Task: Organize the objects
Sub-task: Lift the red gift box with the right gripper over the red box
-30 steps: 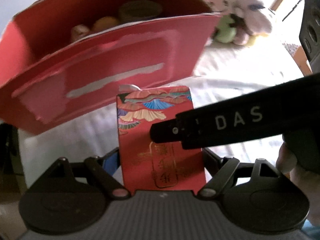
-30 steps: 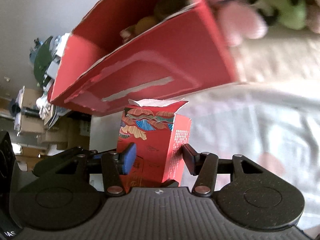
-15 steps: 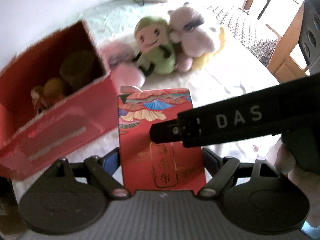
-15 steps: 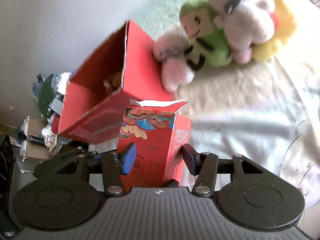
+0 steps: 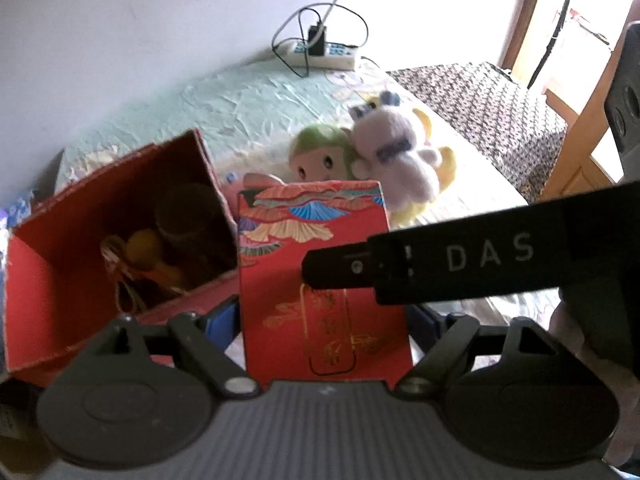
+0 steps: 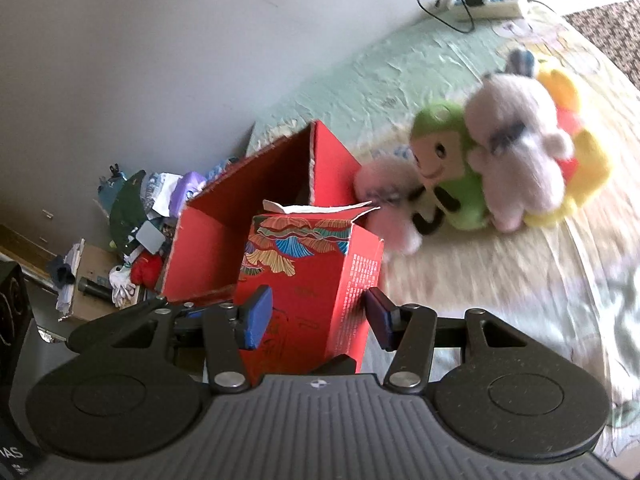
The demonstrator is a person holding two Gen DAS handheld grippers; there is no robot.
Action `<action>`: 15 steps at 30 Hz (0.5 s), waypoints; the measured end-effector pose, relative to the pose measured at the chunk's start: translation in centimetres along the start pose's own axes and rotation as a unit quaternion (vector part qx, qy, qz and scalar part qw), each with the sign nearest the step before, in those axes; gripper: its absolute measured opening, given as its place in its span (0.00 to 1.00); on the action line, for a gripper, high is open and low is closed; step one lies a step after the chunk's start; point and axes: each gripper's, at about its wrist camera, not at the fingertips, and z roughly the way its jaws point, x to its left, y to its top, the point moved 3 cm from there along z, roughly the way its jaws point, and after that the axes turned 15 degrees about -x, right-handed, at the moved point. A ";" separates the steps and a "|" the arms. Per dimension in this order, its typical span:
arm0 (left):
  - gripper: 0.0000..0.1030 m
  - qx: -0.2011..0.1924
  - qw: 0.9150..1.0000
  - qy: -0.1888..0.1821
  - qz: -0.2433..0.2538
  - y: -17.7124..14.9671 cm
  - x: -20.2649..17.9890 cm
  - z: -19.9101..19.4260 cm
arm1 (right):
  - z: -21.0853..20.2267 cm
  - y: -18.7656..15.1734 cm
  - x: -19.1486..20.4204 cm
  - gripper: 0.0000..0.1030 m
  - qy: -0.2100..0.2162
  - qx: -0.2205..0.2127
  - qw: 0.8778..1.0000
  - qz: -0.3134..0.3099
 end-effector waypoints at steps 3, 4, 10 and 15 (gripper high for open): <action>0.80 -0.011 1.000 0.000 0.006 0.7 1.2 -0.3 | 0.8 0.7 1.3 0.53 0.003 -0.007 1.000 -0.009; 0.80 -0.013 1.000 0.000 0.007 1.0 1.8 -0.4 | 1.1 0.9 1.6 0.53 0.002 -0.009 1.000 -0.009; 0.80 -0.036 0.999 0.001 0.008 2.8 5.5 -1.2 | 3.2 2.8 5.0 0.53 0.005 -0.024 0.999 -0.028; 0.80 -0.053 0.999 0.011 0.004 4.3 9.0 -1.7 | 5.6 4.5 7.9 0.53 0.011 -0.034 0.998 -0.050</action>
